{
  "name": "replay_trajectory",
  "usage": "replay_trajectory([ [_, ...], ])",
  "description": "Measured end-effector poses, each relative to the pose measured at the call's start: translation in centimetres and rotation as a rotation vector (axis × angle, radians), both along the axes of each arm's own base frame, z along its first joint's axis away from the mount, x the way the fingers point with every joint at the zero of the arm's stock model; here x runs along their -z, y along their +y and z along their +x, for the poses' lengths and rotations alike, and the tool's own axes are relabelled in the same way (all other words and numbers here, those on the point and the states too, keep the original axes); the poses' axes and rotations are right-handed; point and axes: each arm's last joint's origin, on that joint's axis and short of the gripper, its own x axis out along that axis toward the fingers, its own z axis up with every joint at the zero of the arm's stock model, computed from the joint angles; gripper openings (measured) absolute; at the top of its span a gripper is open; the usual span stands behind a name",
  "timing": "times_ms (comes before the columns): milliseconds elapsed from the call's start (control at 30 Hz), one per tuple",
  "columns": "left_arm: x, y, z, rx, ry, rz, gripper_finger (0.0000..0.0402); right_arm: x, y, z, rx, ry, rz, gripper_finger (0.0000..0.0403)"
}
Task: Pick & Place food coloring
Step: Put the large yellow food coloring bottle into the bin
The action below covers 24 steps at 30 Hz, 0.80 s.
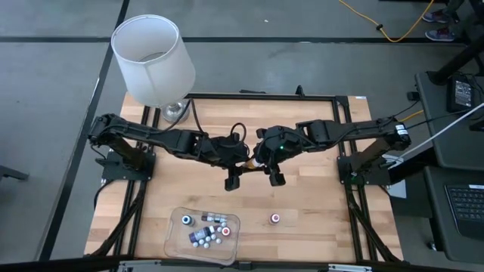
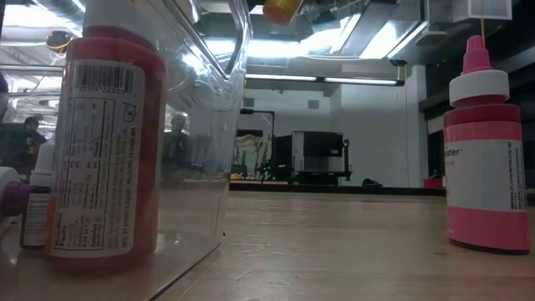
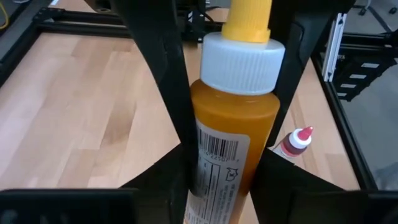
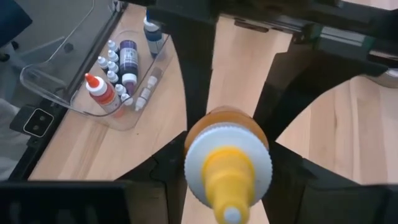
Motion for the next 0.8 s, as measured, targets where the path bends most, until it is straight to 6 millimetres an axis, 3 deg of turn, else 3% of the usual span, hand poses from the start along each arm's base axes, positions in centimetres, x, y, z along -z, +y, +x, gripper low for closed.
replay_trajectory([
  [367,-2.4,0.4,-1.5,-0.051,-0.044,0.050,0.0118,-1.1,0.1,-0.3,-0.021,-0.062,0.021,0.0183],
  [533,-3.0,0.3,-2.0,-0.062,-0.053,0.060,0.0111,-2.3,0.0,-1.5,0.003,-0.102,0.016,0.0215],
  [600,-3.2,0.2,-2.8,-0.080,-0.032,0.075,0.0111,-2.4,0.0,-2.8,0.014,-0.051,0.018,0.0225],
  [800,-4.2,-0.4,-4.8,-0.148,-0.027,0.119,0.0109,-2.8,-0.2,-3.7,0.077,-0.033,-0.016,0.0237],
])
